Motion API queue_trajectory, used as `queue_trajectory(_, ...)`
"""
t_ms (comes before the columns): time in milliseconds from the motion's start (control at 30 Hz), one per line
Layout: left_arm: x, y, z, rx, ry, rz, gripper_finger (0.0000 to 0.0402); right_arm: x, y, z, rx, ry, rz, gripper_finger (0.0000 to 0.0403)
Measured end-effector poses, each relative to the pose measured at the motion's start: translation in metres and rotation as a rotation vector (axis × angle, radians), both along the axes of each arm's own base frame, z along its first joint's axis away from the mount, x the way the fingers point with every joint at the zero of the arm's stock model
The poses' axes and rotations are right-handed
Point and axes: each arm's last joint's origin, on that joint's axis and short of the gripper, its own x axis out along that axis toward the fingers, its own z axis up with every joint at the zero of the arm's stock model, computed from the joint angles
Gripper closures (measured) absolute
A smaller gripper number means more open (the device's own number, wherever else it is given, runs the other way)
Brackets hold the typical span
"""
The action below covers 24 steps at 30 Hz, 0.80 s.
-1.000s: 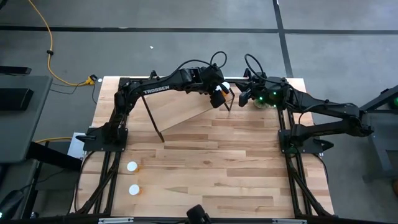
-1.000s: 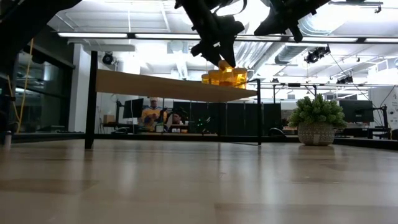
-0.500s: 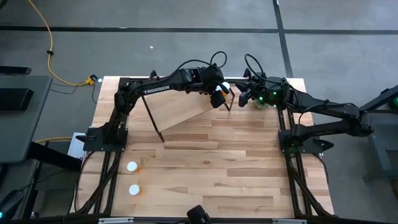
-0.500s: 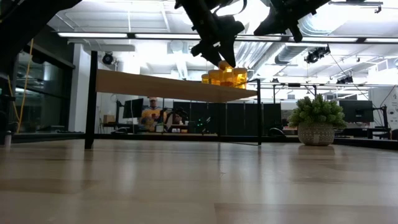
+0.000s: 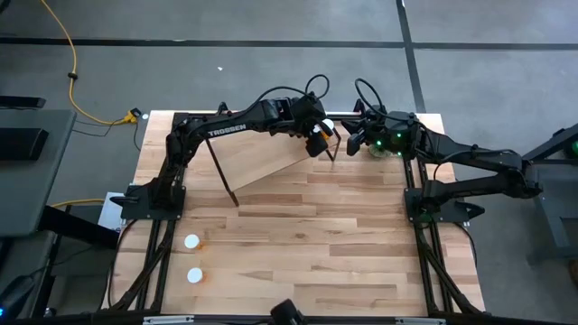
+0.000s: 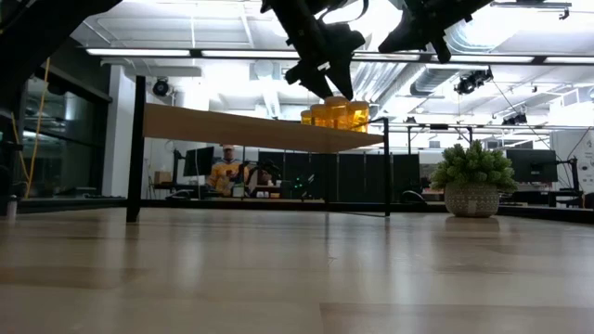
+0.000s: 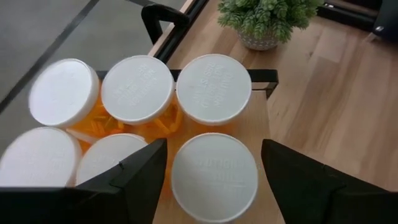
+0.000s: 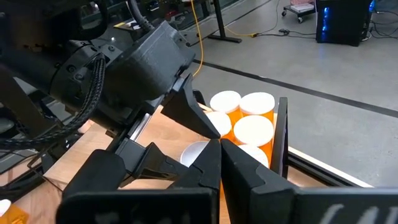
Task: Pick and place medicine bottles onto shelf by color
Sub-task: Put the pill bottle on the shelf aligned with the other pill bottles
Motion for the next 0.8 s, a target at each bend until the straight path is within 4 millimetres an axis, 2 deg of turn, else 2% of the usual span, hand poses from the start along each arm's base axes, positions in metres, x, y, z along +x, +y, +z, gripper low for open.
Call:
queue_trajectory(167, -0.003, -0.005, 0.009, -0.046, -0.050, -0.015, 0.0149, 0.000, 0.000, 0.000, -0.003, 0.002, 0.001, 0.0403)
queue_trajectory(533, -0.014, -0.016, 0.043, 0.025, -0.132, -0.060, 0.0149, 0.000, 0.000, 0.000, -0.001, 0.003, 0.021, 0.0403)
queue_trajectory(700, -0.030, -0.026, 0.072, -0.088, -0.263, -0.142, 0.0149, 0.001, 0.001, 0.000, -0.013, 0.013, 0.059, 0.0403)
queue_trajectory(800, -0.044, -0.042, 0.095, -0.141, -0.333, -0.228, 0.0149, 0.001, 0.002, 0.000, -0.004, 0.010, 0.094, 0.0403)
